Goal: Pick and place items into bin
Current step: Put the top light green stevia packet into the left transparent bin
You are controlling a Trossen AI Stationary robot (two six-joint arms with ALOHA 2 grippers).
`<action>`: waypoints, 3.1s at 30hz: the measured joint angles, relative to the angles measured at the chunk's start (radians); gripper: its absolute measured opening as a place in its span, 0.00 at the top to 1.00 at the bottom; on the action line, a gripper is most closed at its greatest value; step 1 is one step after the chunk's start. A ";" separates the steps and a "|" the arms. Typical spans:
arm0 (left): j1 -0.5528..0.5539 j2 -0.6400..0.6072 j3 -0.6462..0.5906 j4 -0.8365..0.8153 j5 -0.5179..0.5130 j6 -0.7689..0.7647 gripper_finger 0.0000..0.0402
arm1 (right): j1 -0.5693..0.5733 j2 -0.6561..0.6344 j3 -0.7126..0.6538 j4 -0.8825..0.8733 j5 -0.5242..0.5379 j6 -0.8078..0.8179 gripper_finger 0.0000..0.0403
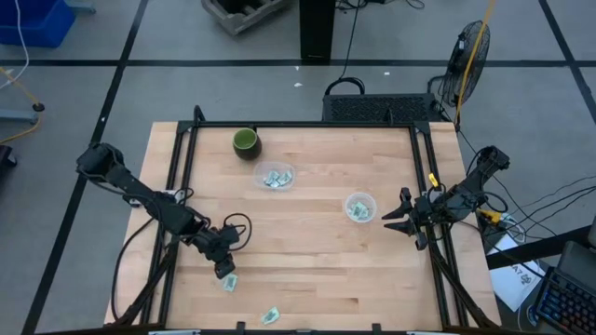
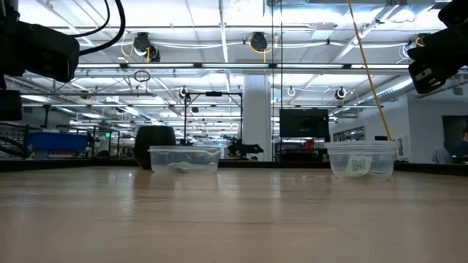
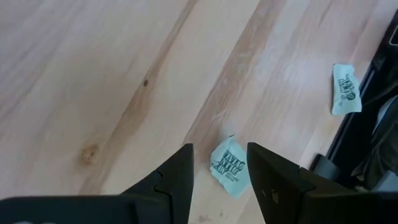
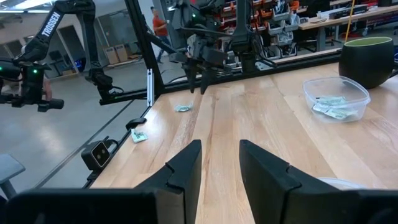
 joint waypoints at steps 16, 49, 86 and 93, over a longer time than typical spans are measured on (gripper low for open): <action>-0.036 0.000 0.000 -0.030 -0.005 -0.052 0.62 | 0.000 0.000 0.000 0.000 0.000 0.000 0.75; -0.085 0.222 0.001 0.174 0.063 -0.043 0.62 | 0.000 0.000 0.000 0.000 0.000 0.000 0.75; 0.233 0.256 -0.002 0.322 -0.363 0.341 0.95 | 0.000 0.000 0.000 0.000 0.000 0.000 0.75; 0.382 0.250 -0.002 0.389 -0.437 0.430 0.97 | 0.000 0.000 0.000 0.000 0.000 0.000 0.75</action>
